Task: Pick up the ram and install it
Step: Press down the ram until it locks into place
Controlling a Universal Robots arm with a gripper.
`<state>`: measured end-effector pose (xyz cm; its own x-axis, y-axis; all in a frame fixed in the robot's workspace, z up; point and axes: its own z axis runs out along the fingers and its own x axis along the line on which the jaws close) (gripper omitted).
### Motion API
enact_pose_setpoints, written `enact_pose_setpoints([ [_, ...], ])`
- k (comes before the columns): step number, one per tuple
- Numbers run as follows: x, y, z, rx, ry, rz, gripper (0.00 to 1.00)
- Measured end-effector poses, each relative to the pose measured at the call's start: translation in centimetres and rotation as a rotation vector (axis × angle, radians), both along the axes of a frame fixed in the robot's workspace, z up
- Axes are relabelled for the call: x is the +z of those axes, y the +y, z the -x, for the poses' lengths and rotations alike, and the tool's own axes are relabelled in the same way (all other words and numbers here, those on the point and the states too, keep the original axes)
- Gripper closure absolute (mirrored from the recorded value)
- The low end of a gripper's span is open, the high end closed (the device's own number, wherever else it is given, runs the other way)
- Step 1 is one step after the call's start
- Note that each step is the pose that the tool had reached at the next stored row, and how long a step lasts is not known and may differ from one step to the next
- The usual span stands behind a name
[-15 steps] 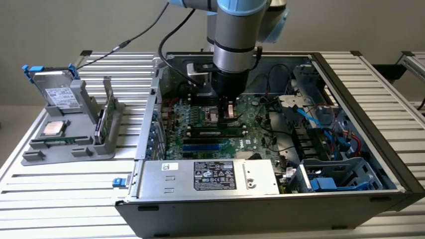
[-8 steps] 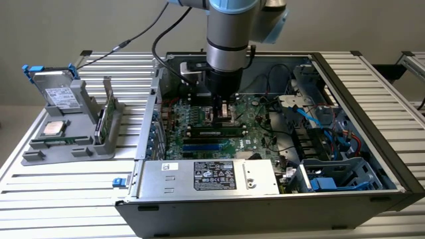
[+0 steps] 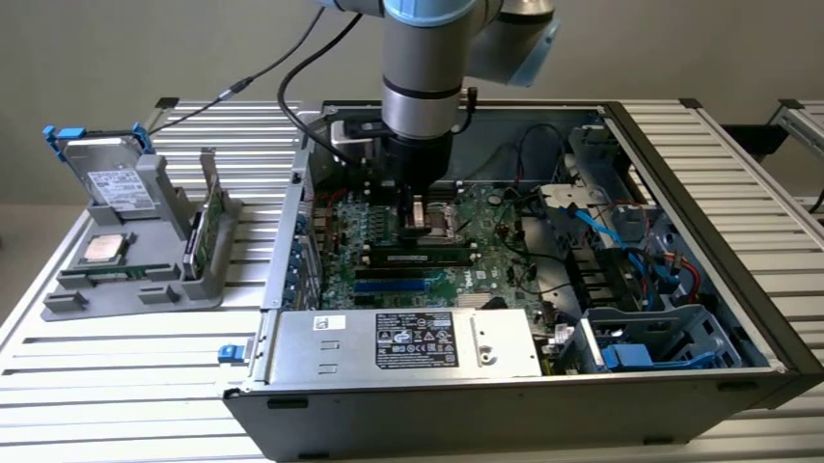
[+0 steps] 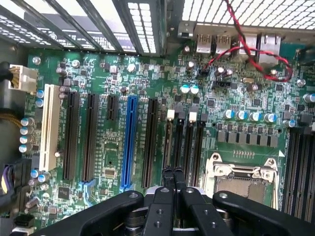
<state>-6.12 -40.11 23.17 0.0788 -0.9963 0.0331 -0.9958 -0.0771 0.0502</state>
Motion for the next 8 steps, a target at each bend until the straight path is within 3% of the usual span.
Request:
enact_pose_setpoints([
  [8,-0.47,-0.01,0.17,0.0,0.0002,0.0006,0.9],
])
